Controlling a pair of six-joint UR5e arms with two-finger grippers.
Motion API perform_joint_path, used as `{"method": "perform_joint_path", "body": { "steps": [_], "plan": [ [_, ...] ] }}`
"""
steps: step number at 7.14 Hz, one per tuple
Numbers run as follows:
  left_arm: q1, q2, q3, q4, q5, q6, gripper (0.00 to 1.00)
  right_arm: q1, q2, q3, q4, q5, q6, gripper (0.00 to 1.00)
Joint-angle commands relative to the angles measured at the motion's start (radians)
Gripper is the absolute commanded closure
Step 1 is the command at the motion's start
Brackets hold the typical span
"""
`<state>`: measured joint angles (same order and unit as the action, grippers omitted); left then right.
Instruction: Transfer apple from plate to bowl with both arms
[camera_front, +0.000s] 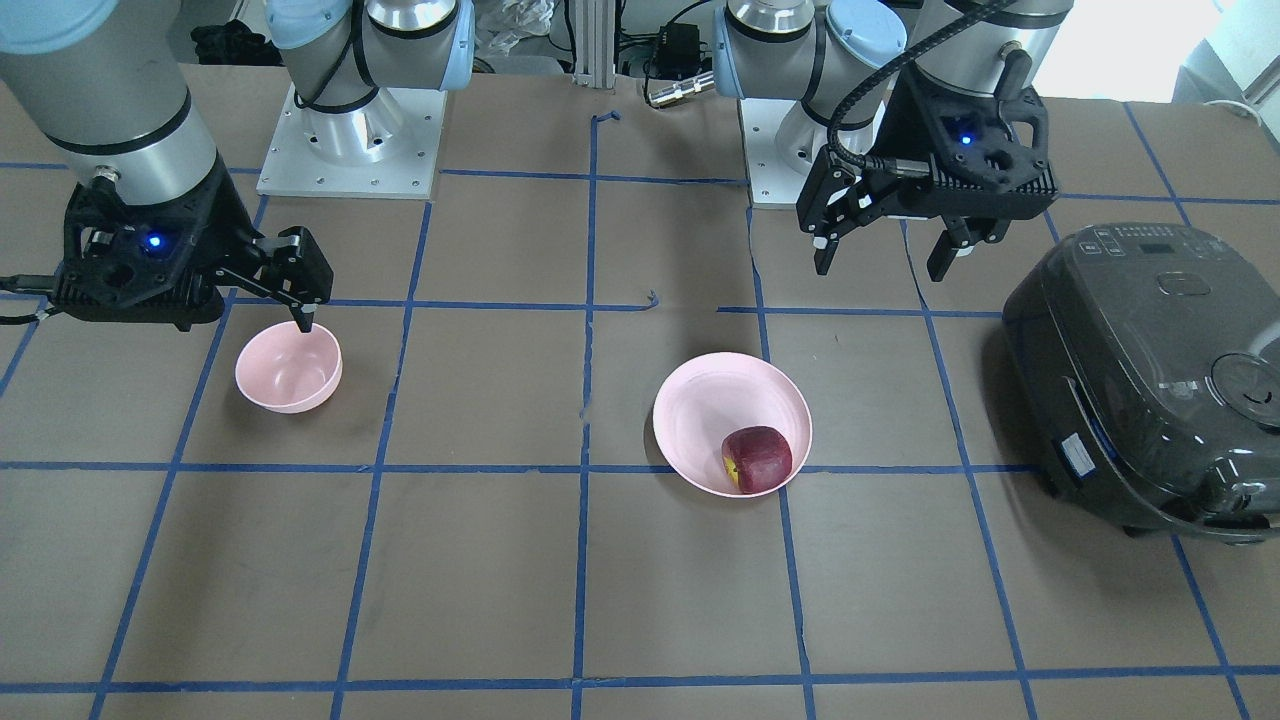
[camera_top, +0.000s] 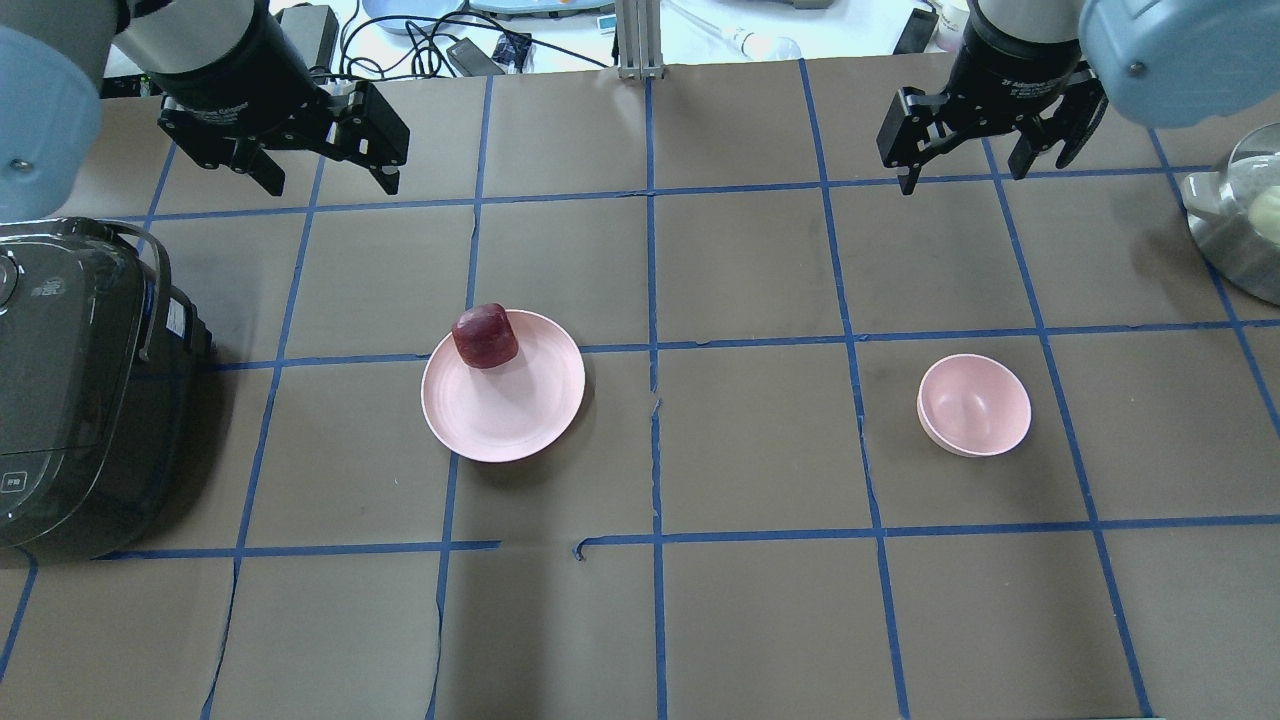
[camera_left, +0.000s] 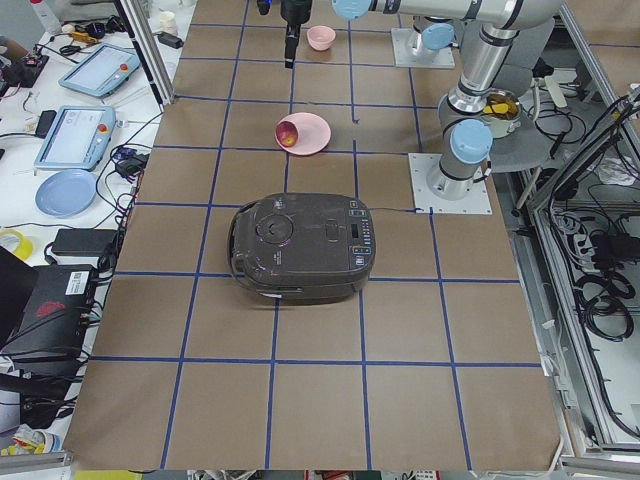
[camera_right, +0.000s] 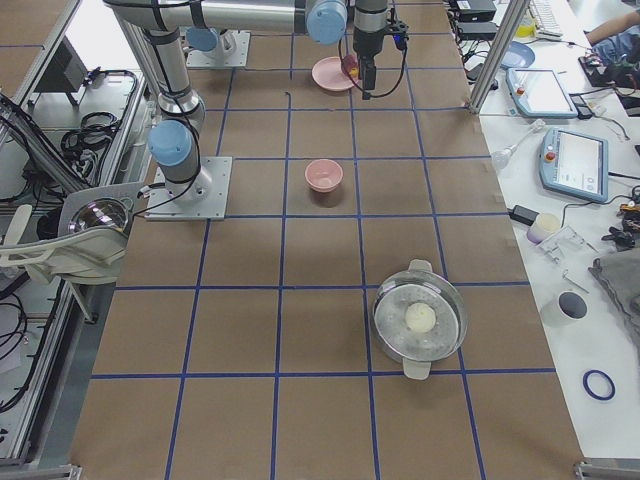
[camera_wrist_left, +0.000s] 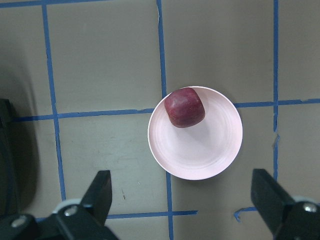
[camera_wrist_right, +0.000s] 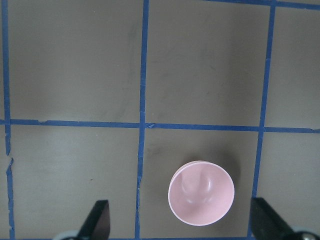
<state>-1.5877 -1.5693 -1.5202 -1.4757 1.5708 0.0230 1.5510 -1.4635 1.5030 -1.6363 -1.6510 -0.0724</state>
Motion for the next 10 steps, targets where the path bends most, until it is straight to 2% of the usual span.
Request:
{"method": "perform_joint_path", "body": {
  "steps": [1, 3, 4, 7, 10],
  "plan": [
    [0.000, 0.000, 0.000, 0.000, 0.000, 0.000, 0.00, 0.001, -0.015, 0.003, 0.010, -0.004, 0.003, 0.00],
    [0.000, 0.000, 0.002, 0.000, 0.000, 0.000, 0.00, 0.006, -0.021, 0.006, 0.015, 0.028, 0.006, 0.00],
    [0.000, 0.000, 0.000, 0.000, -0.002, 0.000, 0.00, 0.007, -0.020, 0.009, 0.042, 0.099, 0.006, 0.00],
    [0.000, 0.000, 0.000, 0.000, -0.002, 0.000, 0.00, 0.007, -0.061, -0.004, 0.082, 0.105, 0.005, 0.00],
    [0.000, 0.002, 0.002, 0.000, 0.000, 0.000, 0.00, 0.001, -0.058, -0.007, 0.069, 0.086, -0.009, 0.00]
  ]
}}
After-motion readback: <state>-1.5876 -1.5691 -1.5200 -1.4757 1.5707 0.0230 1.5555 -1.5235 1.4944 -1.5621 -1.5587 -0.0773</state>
